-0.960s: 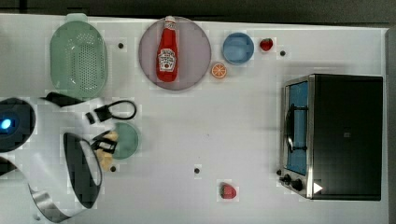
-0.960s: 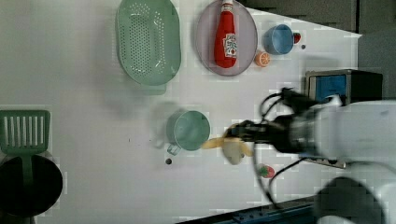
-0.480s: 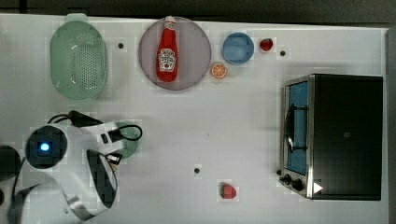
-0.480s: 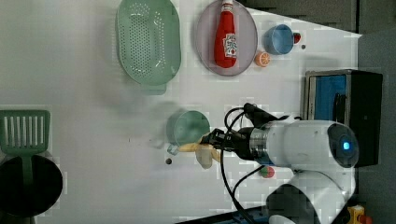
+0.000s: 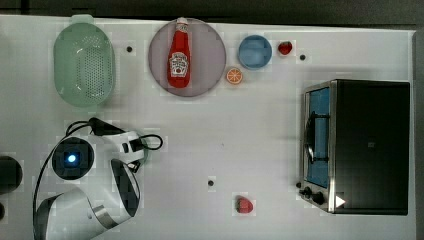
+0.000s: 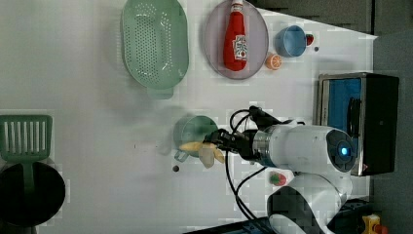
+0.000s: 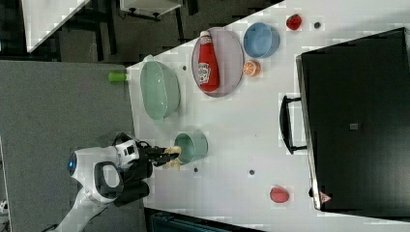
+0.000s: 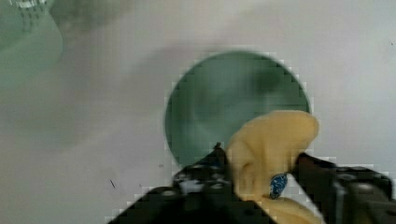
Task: Pick Banana and place it in mug.
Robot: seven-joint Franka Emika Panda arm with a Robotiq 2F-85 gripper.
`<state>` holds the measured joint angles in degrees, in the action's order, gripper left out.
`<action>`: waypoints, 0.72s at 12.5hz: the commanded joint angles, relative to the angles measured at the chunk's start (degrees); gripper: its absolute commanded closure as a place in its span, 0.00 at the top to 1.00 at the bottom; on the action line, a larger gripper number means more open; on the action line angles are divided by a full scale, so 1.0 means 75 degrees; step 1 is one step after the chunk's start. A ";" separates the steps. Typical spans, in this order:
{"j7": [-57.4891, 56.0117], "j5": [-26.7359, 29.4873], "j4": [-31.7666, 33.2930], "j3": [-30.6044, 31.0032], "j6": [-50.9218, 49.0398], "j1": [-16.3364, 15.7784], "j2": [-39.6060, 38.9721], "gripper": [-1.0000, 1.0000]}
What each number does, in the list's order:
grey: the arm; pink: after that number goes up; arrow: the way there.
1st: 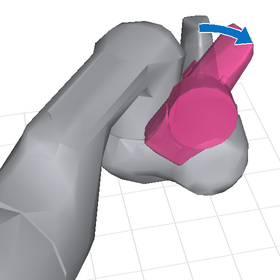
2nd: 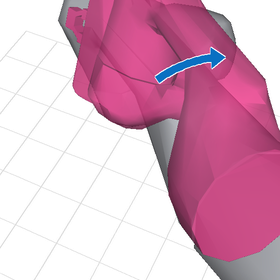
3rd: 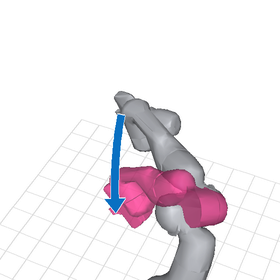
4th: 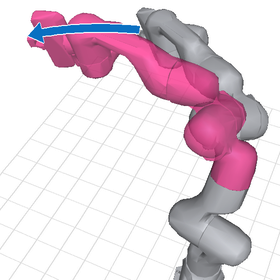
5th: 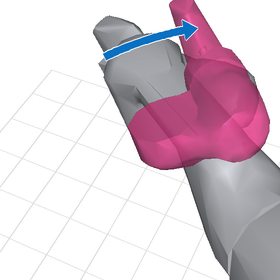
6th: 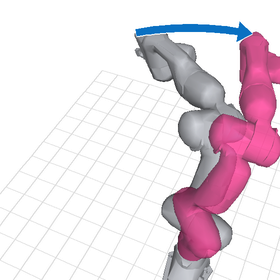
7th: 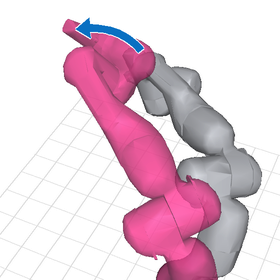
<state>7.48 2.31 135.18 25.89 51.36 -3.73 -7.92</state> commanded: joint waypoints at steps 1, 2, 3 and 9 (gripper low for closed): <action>0.0328 0.0201 -0.0014 0.0002 0.0243 0.0048 -0.0198 0.76; 0.0328 0.0201 -0.0011 -0.0024 0.0235 0.0051 -0.0122 0.87; 0.0327 0.0201 0.0000 -0.0065 0.0139 0.0062 0.0004 0.99; 0.0326 0.0237 -0.0463 -0.0572 -0.1094 0.0194 0.1597 1.00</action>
<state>7.91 3.69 134.06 23.74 43.81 -2.96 0.96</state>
